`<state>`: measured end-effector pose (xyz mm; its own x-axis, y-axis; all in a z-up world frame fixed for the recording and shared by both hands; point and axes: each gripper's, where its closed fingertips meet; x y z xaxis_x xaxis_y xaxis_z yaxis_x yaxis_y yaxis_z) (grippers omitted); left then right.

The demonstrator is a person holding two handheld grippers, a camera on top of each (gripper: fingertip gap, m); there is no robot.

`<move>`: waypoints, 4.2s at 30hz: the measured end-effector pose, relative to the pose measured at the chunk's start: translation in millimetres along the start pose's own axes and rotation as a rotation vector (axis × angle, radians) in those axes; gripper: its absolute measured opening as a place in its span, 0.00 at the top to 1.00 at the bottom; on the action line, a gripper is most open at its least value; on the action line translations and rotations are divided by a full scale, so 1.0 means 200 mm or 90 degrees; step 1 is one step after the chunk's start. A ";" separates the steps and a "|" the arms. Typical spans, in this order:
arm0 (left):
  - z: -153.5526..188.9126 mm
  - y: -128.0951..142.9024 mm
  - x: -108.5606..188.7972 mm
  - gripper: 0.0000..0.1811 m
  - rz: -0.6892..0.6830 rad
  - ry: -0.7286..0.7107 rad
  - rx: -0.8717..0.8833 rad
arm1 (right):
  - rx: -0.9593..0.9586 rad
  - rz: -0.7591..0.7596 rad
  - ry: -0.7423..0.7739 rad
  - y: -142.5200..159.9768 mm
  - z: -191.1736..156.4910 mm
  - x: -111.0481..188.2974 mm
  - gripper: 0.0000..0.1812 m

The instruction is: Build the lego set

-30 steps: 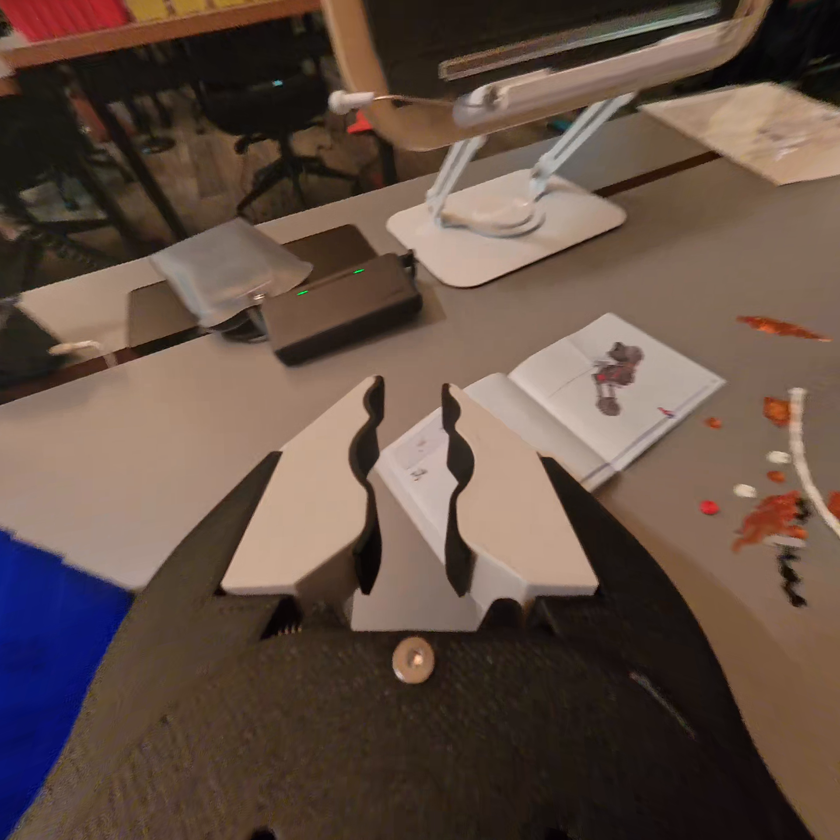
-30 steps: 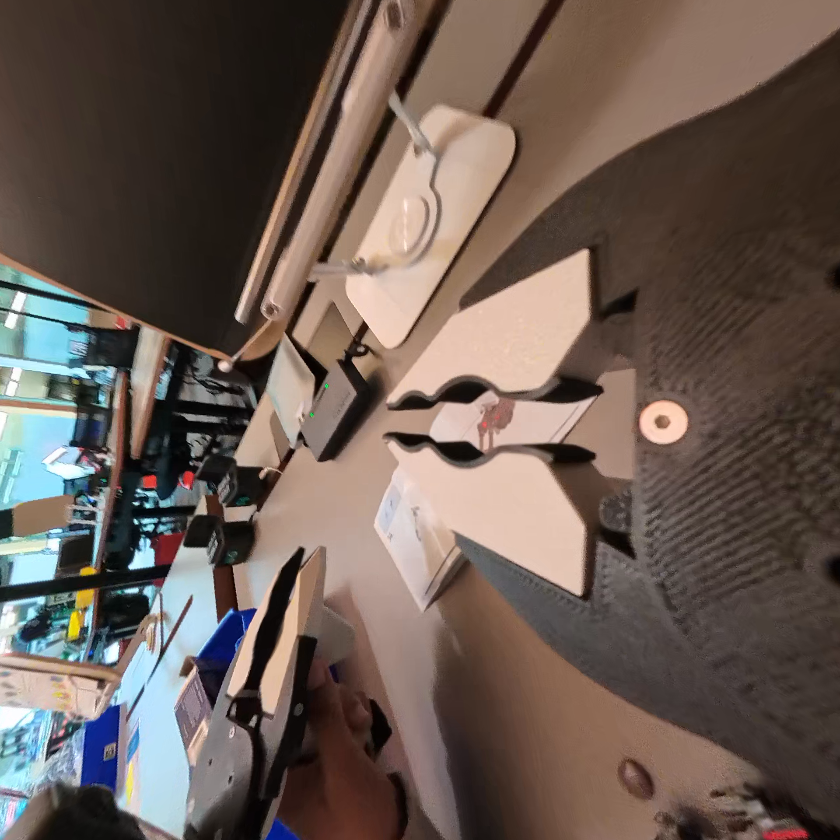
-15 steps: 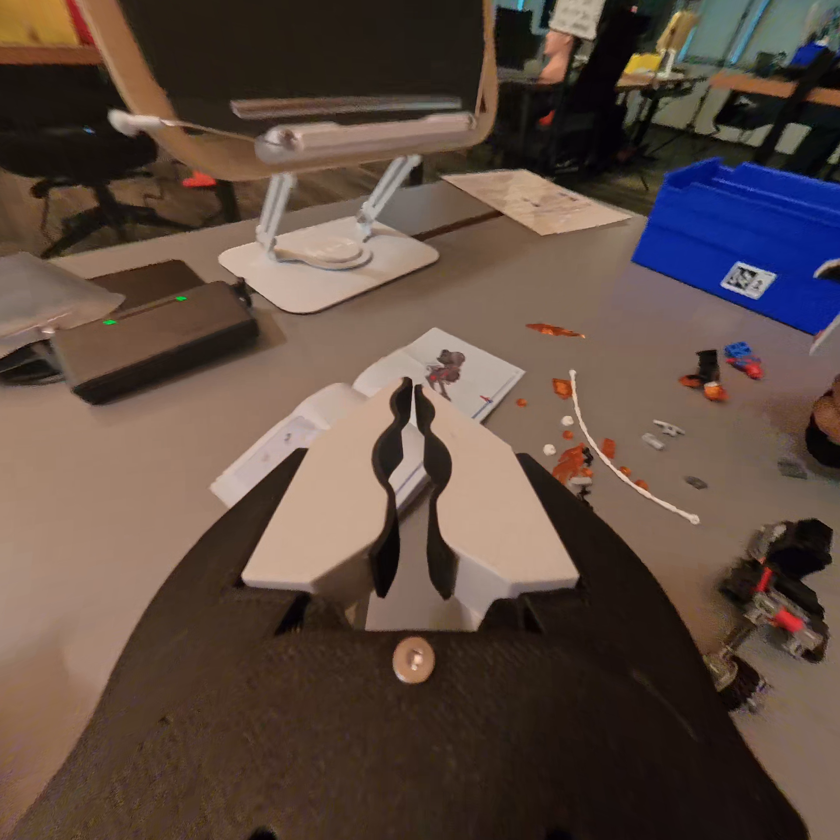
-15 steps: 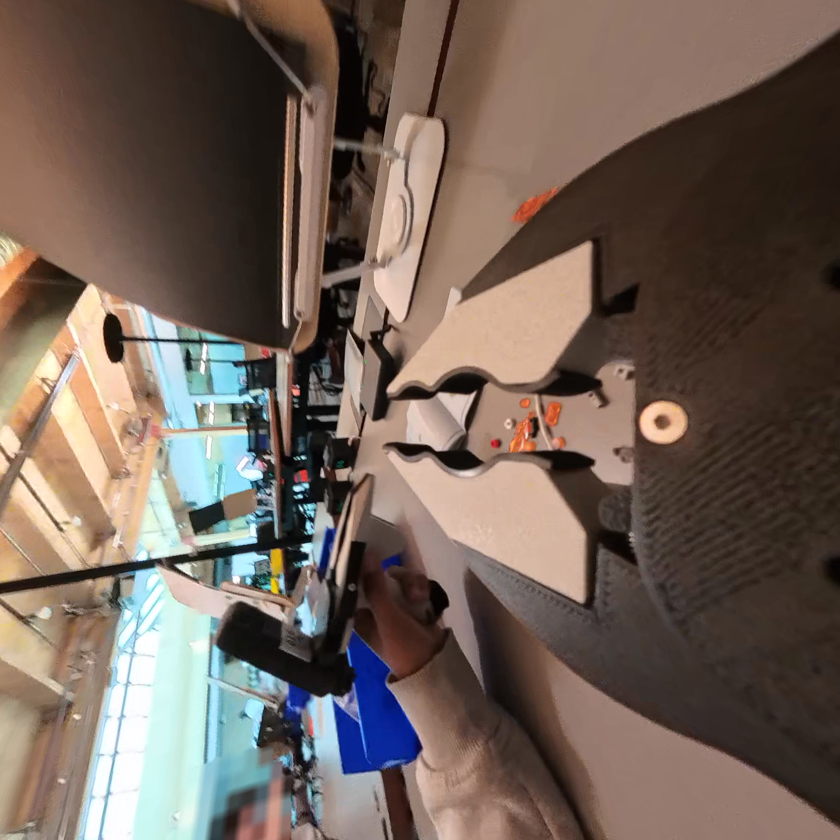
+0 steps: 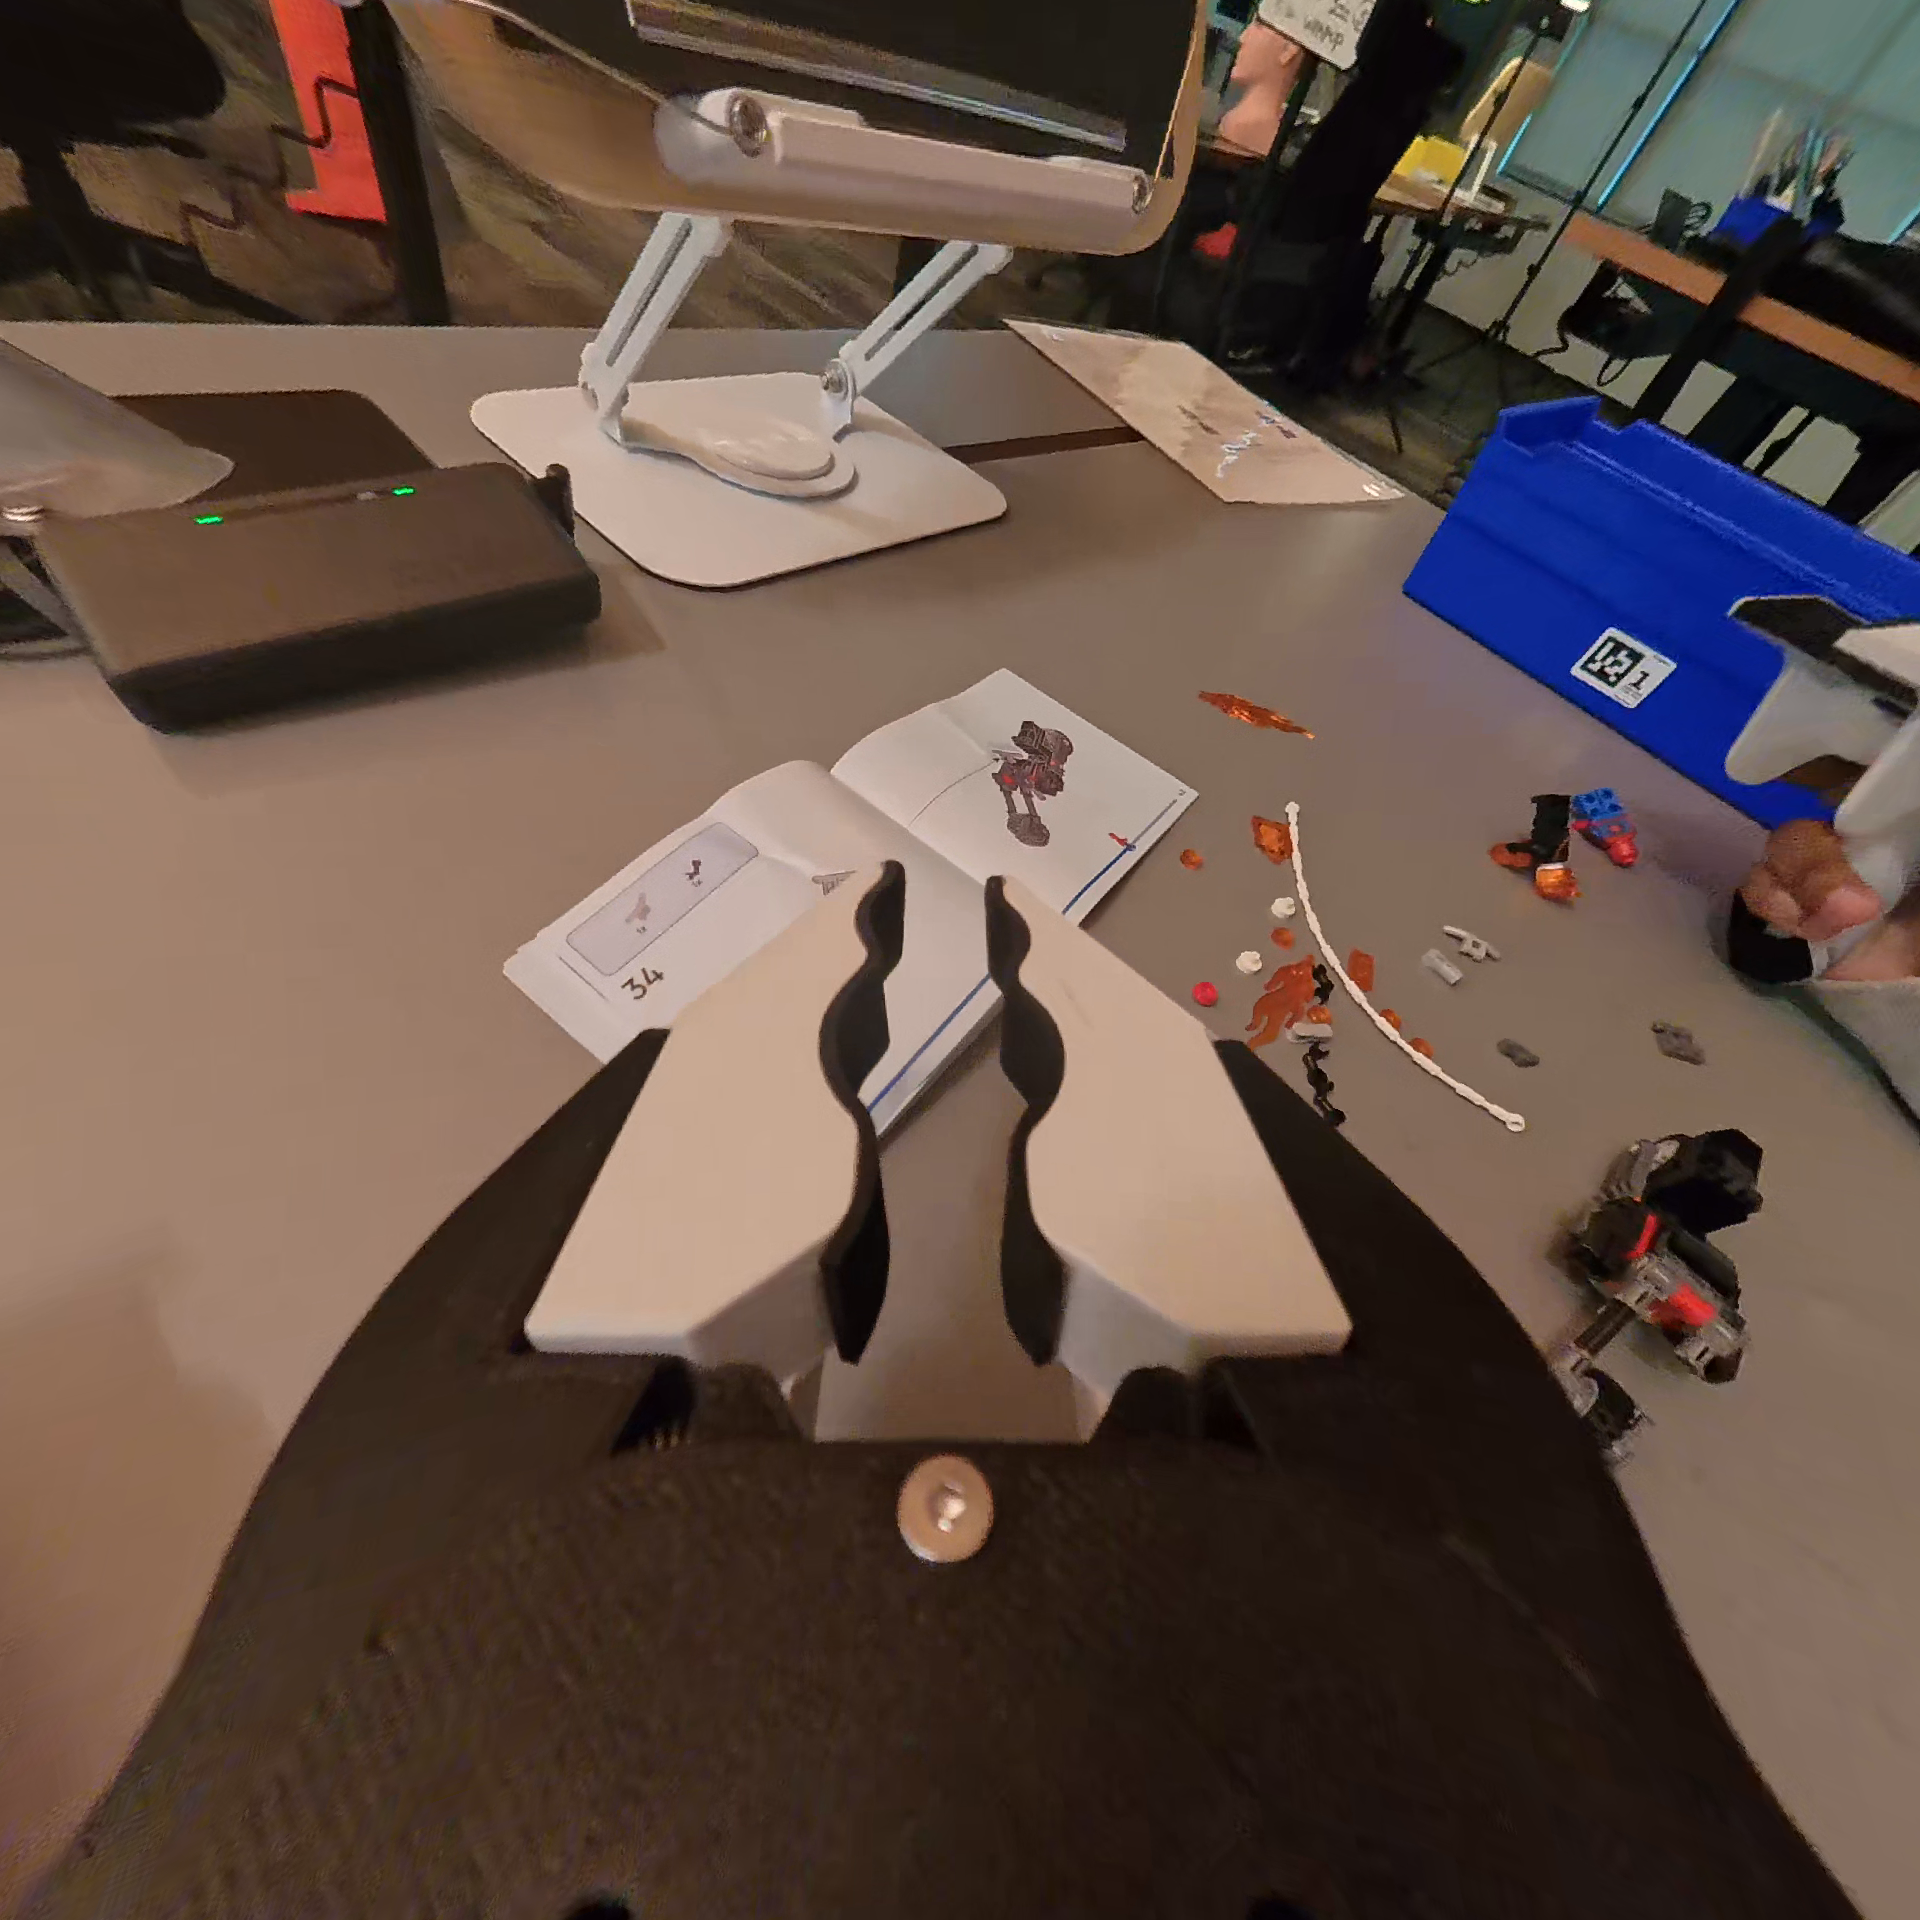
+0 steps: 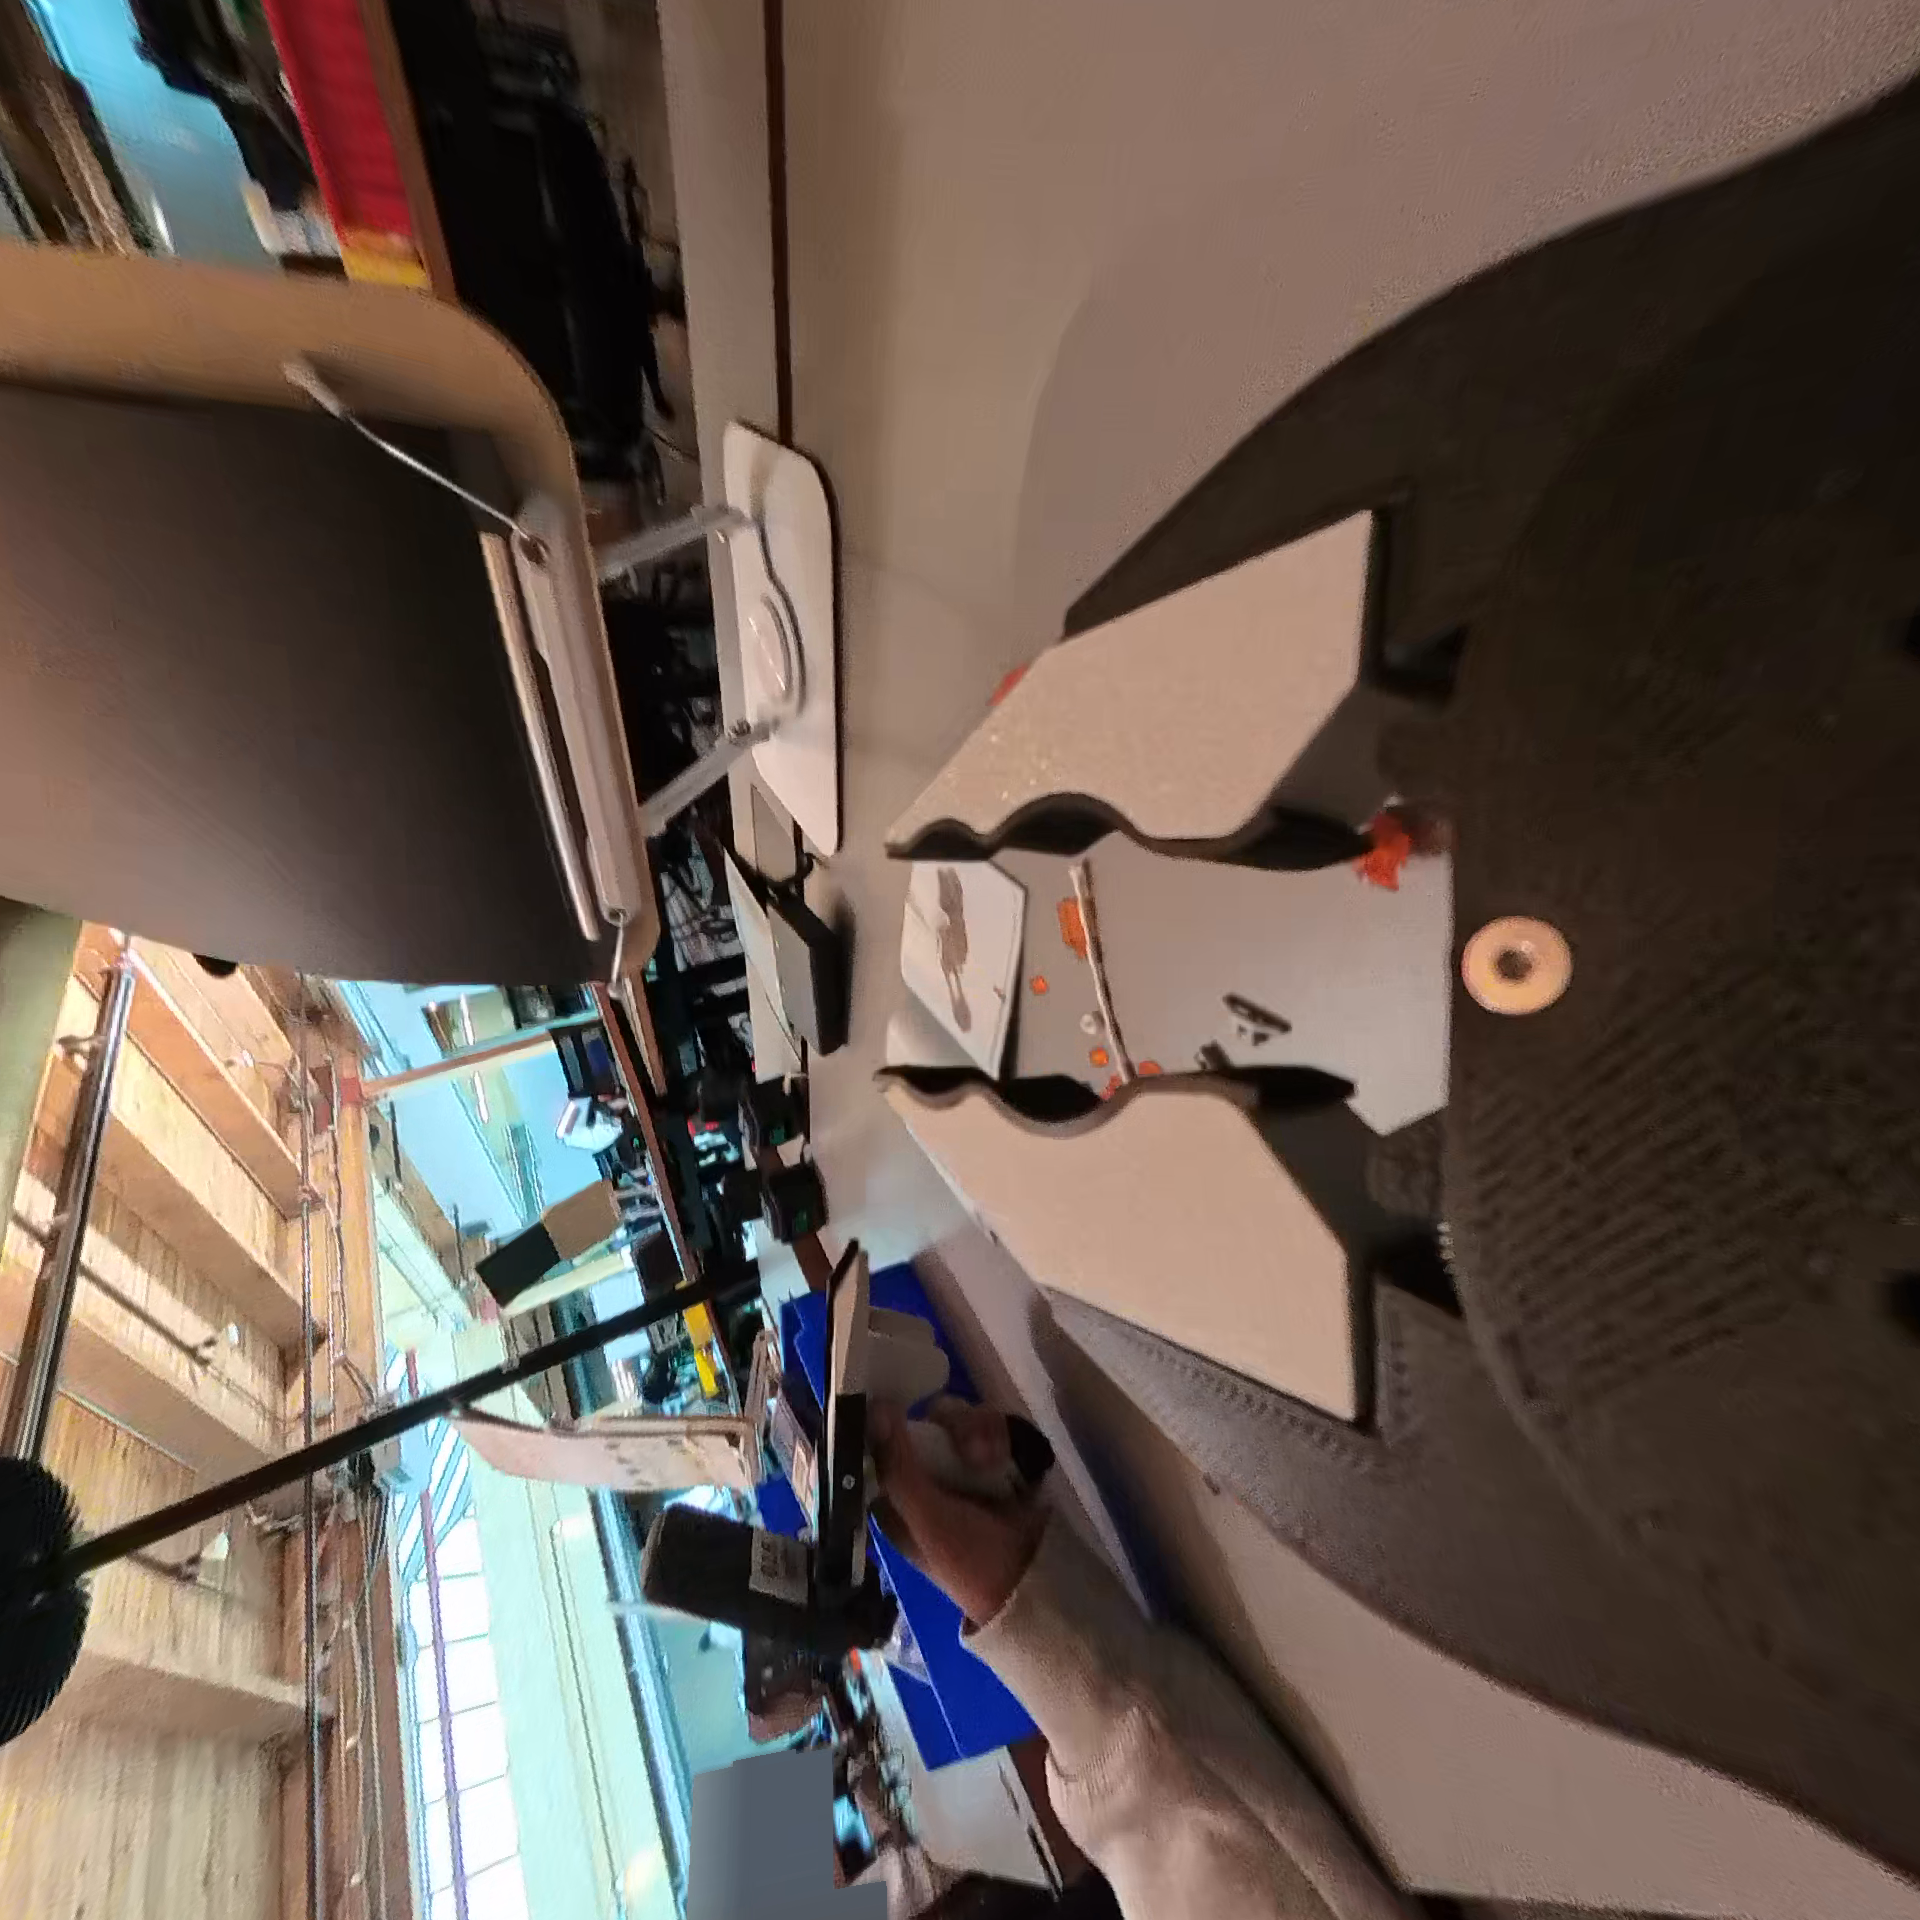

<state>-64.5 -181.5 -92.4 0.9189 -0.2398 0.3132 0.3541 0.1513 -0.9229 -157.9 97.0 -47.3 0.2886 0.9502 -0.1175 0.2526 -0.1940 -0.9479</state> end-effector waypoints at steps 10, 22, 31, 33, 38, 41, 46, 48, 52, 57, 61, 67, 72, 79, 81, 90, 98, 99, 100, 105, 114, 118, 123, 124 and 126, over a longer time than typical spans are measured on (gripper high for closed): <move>-0.02 0.02 -0.02 0.90 -0.016 -0.054 -0.085 | 0.035 -0.014 -0.031 0.05 -0.08 -0.06 0.79; -0.03 -0.12 0.10 0.92 0.066 -0.062 -0.017 | 0.058 -0.209 0.053 0.26 -0.01 -0.11 0.86; -0.07 -0.02 0.06 1.00 -0.016 -0.136 -0.108 | 0.103 -0.362 0.035 0.46 -0.08 -0.11 0.85; -0.07 -0.02 0.05 1.00 -0.021 -0.134 -0.107 | 0.106 -0.375 0.033 0.48 -0.08 -0.11 0.85; -0.07 -0.02 0.06 1.00 -0.007 -0.117 -0.091 | 0.104 -0.382 0.037 0.49 -0.08 -0.11 0.85; -0.07 -0.04 0.07 0.99 0.005 -0.102 -0.074 | 0.096 -0.395 0.045 0.51 -0.07 -0.11 0.85; -0.03 -0.03 0.06 0.97 0.005 -0.073 -0.053 | 0.093 -0.425 0.062 0.54 -0.05 -0.11 0.84; -0.02 0.00 0.06 0.97 -0.006 -0.069 -0.053 | 0.090 -0.435 0.068 0.55 -0.04 -0.10 0.84; -0.03 0.04 0.06 0.94 -0.012 -0.082 -0.039 | 0.084 -0.427 0.059 0.54 -0.05 -0.10 0.85; -0.08 0.03 0.07 0.94 -0.008 -0.085 -0.023 | 0.053 -0.435 0.043 0.55 -0.05 -0.11 0.85; -0.10 0.05 0.07 0.94 -0.020 -0.084 -0.008 | 0.043 -0.423 0.028 0.54 -0.06 -0.13 0.86; -0.09 0.11 0.04 0.93 -0.061 -0.083 -0.014 | 0.017 -0.406 0.006 0.51 -0.06 -0.15 0.86; -0.08 0.13 0.03 0.93 -0.077 -0.081 -0.026 | 0.011 -0.402 0.006 0.51 -0.06 -0.15 0.86; -0.03 0.13 0.01 0.93 -0.084 -0.057 -0.045 | 0.007 -0.387 0.008 0.49 -0.05 -0.15 0.86; -0.01 0.14 0.00 0.93 -0.092 -0.055 -0.059 | 0.010 -0.378 -0.002 0.47 -0.06 -0.15 0.90; 0.16 0.18 -0.06 0.96 -0.115 0.021 -0.103 | 0.073 -0.402 -0.067 0.48 -0.10 -0.08 0.94; 0.46 0.26 -0.14 0.95 -0.155 0.163 -0.116 | 0.124 -0.551 -0.060 0.68 -0.10 -0.07 0.90; 0.49 0.29 -0.15 0.95 -0.172 0.168 -0.132 | 0.125 -0.551 -0.059 0.68 -0.10 -0.07 0.90; 0.50 0.32 -0.15 0.95 -0.190 0.168 -0.149 | 0.123 -0.552 -0.062 0.68 -0.10 -0.07 0.90; 0.57 0.42 -0.18 0.94 -0.249 0.190 -0.176 | 0.113 -0.560 -0.095 0.69 -0.13 -0.06 0.91; 0.59 0.50 -0.22 0.87 -0.310 0.157 -0.206 | 0.116 -0.525 -0.124 0.64 -0.16 -0.07 0.87; 0.62 0.51 -0.23 0.87 -0.315 0.161 -0.205 | 0.129 -0.543 -0.128 0.66 -0.14 -0.07 0.83; 0.63 0.51 -0.23 0.97 -0.316 0.163 -0.209 | 0.155 -0.558 -0.124 0.68 -0.11 -0.07 0.83; 0.63 0.51 -0.22 0.97 -0.316 0.162 -0.206 | 0.156 -0.556 -0.122 0.67 -0.11 -0.07 0.83; 0.61 0.51 -0.22 0.98 -0.315 0.161 -0.200 | 0.158 -0.545 -0.119 0.66 -0.11 -0.07 0.84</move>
<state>-47.4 -37.8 -172.0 0.5767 -0.4344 0.6919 0.6224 -0.3150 -0.7165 -108.5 51.8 -164.5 -0.0659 0.7733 0.6306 0.0990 0.6340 -0.7670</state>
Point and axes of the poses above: each gripper's, where its closed fingertips meet, x back along the fingers, y out of its underside, z = x × y across the jaws, and after that the axes turned 2 degrees about -x, right-handed
